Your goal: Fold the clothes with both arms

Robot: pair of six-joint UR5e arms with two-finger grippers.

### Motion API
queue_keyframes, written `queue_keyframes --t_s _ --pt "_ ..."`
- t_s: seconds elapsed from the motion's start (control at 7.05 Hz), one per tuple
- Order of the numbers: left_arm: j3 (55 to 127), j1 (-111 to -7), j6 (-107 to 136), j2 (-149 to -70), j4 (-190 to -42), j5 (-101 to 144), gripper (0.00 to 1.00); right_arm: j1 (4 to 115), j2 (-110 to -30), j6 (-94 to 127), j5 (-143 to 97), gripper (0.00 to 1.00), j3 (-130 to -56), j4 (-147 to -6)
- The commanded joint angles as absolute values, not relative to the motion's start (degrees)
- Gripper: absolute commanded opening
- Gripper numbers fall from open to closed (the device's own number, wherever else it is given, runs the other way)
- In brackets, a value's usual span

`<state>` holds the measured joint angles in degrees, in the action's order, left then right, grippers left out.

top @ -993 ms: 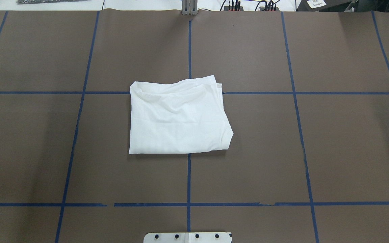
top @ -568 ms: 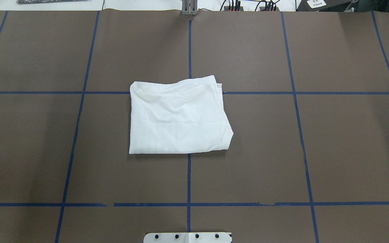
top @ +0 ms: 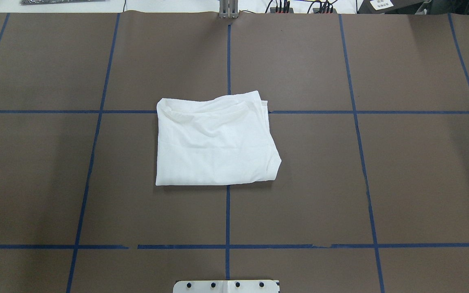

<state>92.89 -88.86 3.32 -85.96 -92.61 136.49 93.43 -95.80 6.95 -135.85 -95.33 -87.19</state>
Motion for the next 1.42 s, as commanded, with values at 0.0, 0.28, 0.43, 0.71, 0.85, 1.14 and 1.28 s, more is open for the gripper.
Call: queue_keyframes --t_s 0.0,0.28,0.43,0.71,0.85,1.14,1.28 --pt "92.6 -88.8 3.3 -86.0 -92.6 136.5 1.0 93.4 -95.8 6.9 -135.9 1.0 -95.4 -87.2" --pt "92.8 -88.8 3.2 -86.0 -92.6 136.5 1.0 93.4 -95.8 6.9 -135.9 1.0 -95.4 -87.2" --pt "92.8 -88.8 3.2 -86.0 -92.6 136.5 1.0 93.4 -95.9 6.9 -135.8 1.0 -95.4 -87.2" --pt "93.0 -88.8 3.3 -86.1 -92.6 136.6 1.0 93.4 -95.8 6.9 -135.8 1.0 -95.4 -87.3" --pt "93.0 -88.8 3.3 -86.1 -92.6 136.6 1.0 93.4 -95.7 6.8 -135.8 1.0 -95.4 -87.5" --pt "93.1 -88.8 3.3 -86.1 -92.6 136.5 1.0 91.5 -96.1 6.6 -134.0 1.0 -96.0 -87.7" --pt "93.1 -88.8 3.3 -86.1 -92.7 136.6 1.0 90.7 -96.2 6.5 -132.5 1.0 -96.2 -87.9"
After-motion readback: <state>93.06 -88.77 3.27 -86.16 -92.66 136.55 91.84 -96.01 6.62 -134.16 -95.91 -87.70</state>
